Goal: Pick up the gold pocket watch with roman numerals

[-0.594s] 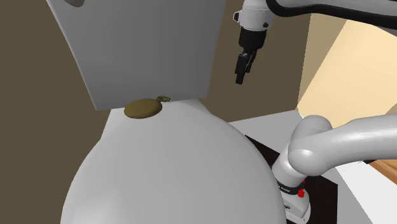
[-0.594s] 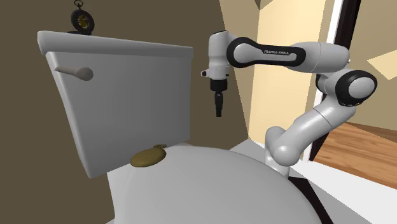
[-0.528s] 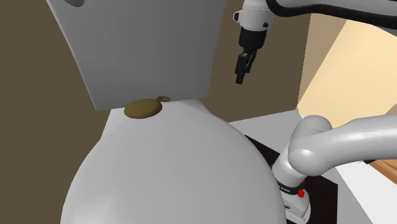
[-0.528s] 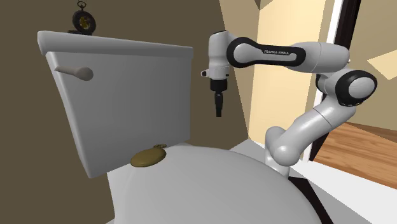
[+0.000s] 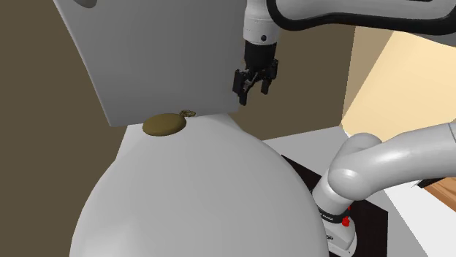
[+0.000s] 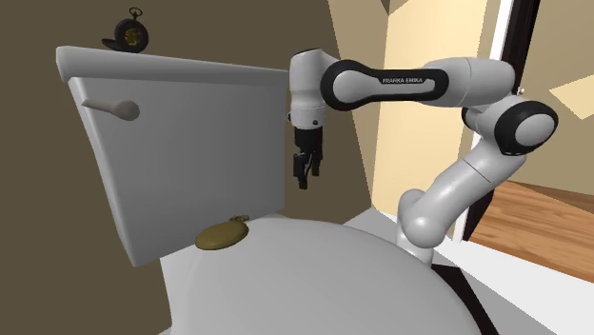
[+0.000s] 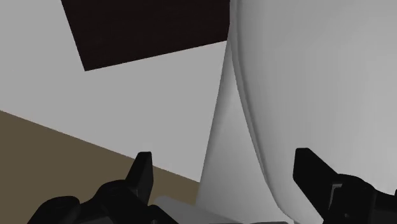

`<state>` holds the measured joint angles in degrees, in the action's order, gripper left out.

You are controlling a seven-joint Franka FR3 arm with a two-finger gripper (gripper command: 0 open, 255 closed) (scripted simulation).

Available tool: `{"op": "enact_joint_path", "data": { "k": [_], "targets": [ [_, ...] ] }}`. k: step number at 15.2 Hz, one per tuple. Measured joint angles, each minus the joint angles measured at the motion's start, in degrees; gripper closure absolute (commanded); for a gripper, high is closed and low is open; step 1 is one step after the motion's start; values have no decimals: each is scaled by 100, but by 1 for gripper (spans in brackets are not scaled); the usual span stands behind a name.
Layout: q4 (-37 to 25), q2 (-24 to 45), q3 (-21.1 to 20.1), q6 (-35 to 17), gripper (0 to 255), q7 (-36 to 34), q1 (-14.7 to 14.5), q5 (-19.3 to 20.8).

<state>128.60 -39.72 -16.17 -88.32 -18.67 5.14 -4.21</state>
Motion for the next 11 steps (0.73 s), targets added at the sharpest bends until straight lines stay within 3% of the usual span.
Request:
{"op": "enact_joint_path", "data": {
  "k": [5,11],
  "targets": [
    [-460,765,-855,-365,0,-1876,435,-264],
    [-1399,2014,-1790,-667,0,-4150,1033,-81]
  ]
}}
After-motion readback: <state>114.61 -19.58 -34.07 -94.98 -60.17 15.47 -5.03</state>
